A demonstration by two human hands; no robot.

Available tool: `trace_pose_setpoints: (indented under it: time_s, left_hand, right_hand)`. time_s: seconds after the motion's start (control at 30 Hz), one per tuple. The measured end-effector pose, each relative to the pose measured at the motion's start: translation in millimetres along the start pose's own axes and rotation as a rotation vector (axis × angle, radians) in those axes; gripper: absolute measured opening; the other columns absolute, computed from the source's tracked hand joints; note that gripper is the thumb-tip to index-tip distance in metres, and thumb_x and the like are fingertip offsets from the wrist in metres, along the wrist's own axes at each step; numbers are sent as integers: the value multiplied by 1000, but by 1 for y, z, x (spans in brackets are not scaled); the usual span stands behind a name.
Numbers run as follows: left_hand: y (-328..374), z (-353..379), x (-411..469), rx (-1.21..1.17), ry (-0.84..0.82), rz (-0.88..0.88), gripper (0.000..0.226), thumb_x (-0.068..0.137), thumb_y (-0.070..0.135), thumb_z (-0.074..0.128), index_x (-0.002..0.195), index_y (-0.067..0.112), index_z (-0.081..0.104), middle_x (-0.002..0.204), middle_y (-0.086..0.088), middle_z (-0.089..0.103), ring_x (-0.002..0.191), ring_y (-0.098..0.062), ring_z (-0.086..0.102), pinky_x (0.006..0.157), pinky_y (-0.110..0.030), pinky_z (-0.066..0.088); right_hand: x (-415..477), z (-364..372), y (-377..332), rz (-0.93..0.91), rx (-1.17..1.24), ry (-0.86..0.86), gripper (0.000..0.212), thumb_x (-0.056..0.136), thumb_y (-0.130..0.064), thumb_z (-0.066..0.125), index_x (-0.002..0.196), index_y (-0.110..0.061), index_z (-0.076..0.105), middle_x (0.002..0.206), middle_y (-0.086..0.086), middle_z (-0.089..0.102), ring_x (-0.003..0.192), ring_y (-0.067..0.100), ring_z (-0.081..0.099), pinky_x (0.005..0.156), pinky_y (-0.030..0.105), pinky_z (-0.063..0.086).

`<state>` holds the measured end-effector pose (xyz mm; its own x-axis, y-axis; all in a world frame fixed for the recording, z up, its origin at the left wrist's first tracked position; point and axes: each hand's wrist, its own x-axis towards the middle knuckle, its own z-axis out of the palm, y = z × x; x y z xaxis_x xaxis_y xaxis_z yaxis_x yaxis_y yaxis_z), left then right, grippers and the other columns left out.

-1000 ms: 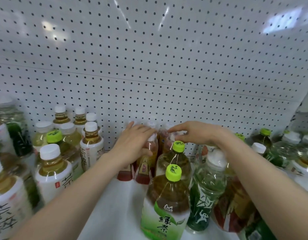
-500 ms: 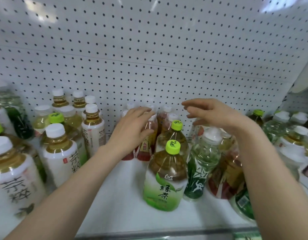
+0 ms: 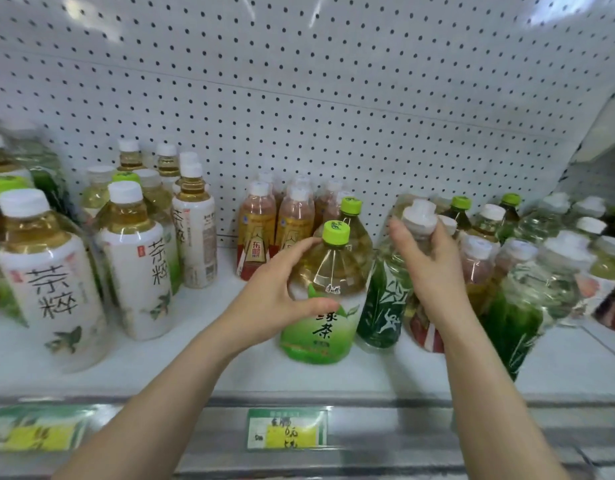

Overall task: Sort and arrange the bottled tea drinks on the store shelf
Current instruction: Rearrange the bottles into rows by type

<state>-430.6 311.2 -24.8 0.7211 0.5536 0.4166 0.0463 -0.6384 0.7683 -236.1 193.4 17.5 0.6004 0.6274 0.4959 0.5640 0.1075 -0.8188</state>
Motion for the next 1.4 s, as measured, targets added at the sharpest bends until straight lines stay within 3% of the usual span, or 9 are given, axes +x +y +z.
trace_pose_setpoints:
  time_s: [0.1,0.27,0.57,0.73,0.83,0.93,1.0,1.13,1.4]
  left_hand:
    - [4,-8,-17,92,88,-25,77,56,80,68,117,82,22,118,57,38,113,31,37,86,0,33]
    - [-4,-32,-48,197,265,-90,98,57,77,69,142,46,34,138,19,51,119,1,51,100,-24,41]
    - [-2,-55,-68,207,310,-154,90,70,51,79,146,34,33,143,14,48,126,-6,49,108,-33,40]
    - [-3,-53,-69,193,322,-142,85,74,46,80,144,39,33,141,17,47,126,-4,48,108,-32,39]
    - [-7,-52,-70,155,323,-150,86,73,45,81,144,43,31,141,21,47,126,-1,47,105,-27,39]
    - [-12,-50,-75,100,322,-164,88,71,40,84,136,57,27,123,53,41,114,28,39,88,1,33]
    - [-19,-47,-80,56,330,-211,88,71,37,85,134,54,27,116,52,44,108,28,44,88,-5,38]
    - [-25,-45,-81,24,355,-247,88,70,38,86,139,40,32,114,36,52,103,17,51,88,-23,44]
    - [-14,-42,-74,-30,433,-180,87,57,46,89,128,46,39,97,54,52,92,31,49,76,0,40]
  right_hand:
    - [-5,9,-3,-40,10,-39,40,83,-66,61,114,-40,59,106,-25,67,96,-11,61,89,25,49]
    - [-10,53,-16,-153,87,-127,37,88,-56,62,114,-32,53,100,-26,66,91,-9,62,73,8,45]
    - [10,124,-34,-154,-7,-190,60,96,-57,51,136,-13,46,126,1,63,114,16,60,99,37,49]
    - [-8,89,-19,-353,-101,193,49,100,-48,45,135,-14,47,126,-4,57,116,13,53,100,35,44]
    - [-3,62,11,-136,-107,204,73,91,-60,55,147,-18,34,144,1,47,131,17,45,109,44,39]
    - [5,53,33,175,-11,-172,110,70,-70,71,155,-24,20,157,3,36,139,24,40,113,49,36]
    - [9,54,42,210,39,-279,113,64,-58,84,153,-24,23,153,0,42,136,22,43,112,47,37]
    - [9,59,46,291,-8,-175,128,49,-60,90,151,-16,28,154,5,41,139,27,41,113,48,35]
    - [-37,35,16,213,22,55,113,61,-51,89,150,-17,29,153,5,41,135,16,40,112,37,32]
